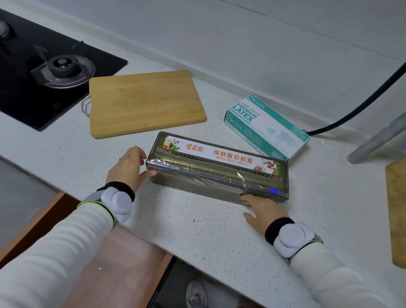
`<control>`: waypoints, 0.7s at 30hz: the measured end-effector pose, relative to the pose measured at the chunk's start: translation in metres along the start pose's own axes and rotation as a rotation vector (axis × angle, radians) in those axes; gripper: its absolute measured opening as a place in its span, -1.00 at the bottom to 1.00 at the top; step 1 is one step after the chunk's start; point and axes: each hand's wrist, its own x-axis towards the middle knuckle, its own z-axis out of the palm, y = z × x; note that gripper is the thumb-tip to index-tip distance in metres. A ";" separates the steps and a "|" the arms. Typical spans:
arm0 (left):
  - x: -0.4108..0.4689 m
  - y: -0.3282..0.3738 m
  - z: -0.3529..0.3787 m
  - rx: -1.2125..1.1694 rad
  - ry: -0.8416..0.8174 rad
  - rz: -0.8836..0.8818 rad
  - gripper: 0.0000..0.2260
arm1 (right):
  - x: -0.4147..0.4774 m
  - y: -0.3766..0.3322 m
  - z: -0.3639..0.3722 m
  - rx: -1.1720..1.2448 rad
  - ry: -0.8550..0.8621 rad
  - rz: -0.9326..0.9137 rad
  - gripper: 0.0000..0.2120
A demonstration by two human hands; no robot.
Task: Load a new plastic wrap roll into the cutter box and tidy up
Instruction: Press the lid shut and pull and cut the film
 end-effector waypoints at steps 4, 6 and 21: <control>0.003 0.001 0.000 0.008 -0.007 0.009 -0.67 | -0.002 0.010 -0.002 0.036 0.007 0.032 -0.61; 0.004 0.000 0.000 0.012 -0.008 0.009 -0.67 | -0.004 0.015 -0.003 0.053 0.000 0.052 -0.64; 0.004 0.002 0.000 0.017 -0.024 -0.011 -0.69 | -0.021 0.063 0.000 0.219 0.206 0.465 -0.84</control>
